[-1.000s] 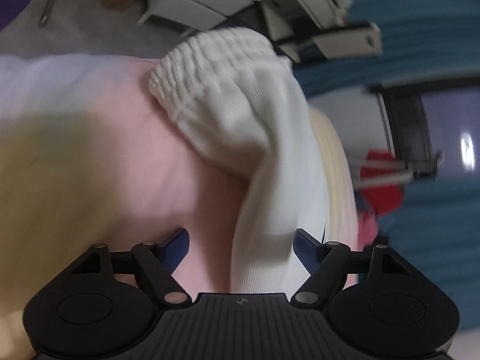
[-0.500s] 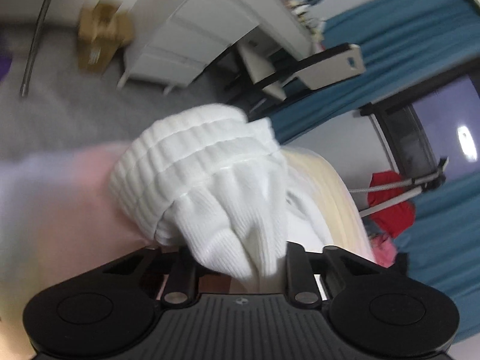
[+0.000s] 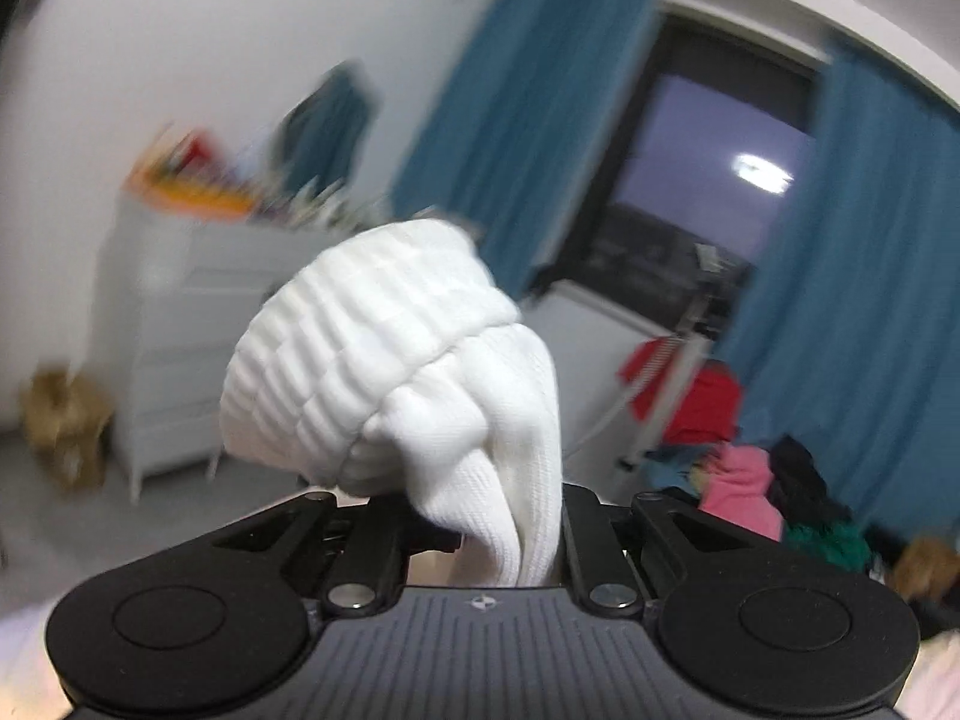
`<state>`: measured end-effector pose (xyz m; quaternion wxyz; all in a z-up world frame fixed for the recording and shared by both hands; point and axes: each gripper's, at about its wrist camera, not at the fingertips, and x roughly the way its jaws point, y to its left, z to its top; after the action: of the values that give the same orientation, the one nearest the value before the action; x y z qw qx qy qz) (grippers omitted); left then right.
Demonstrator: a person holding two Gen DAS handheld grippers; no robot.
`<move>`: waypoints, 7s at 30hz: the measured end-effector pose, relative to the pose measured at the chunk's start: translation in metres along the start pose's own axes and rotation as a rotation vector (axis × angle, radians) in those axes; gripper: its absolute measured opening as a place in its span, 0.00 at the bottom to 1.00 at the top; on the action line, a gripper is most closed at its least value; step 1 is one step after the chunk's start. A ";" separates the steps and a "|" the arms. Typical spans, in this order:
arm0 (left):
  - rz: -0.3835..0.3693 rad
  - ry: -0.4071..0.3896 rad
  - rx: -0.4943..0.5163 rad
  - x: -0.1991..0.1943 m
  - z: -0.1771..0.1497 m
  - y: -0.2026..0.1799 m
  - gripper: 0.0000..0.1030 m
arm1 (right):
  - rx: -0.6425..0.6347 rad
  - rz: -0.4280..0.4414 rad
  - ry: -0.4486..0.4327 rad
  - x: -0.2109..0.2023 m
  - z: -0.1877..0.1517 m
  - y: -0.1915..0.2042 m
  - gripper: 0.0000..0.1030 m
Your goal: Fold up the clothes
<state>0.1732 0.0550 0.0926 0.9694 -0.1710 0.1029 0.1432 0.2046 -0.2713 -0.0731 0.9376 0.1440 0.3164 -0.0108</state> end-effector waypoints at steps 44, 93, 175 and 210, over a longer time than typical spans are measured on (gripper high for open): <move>-0.381 0.163 1.010 -0.008 -0.203 -0.115 0.47 | 0.808 0.299 0.075 0.023 0.001 -0.146 0.83; -0.529 0.416 0.753 -0.022 -0.172 -0.035 0.15 | 0.585 0.293 0.087 0.041 -0.016 -0.115 0.93; -0.781 0.781 -0.057 0.190 -0.186 -0.379 0.26 | 0.860 0.090 -0.258 0.081 0.158 -0.357 0.32; -0.867 0.411 0.459 -0.104 -0.048 -0.290 1.00 | 0.272 -0.164 -0.264 -0.180 0.134 -0.203 0.63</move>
<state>0.1589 -0.2485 0.1616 0.9120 -0.0060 0.2393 -0.3332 0.1168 -0.5160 0.0821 0.9389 0.2401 0.1970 -0.1486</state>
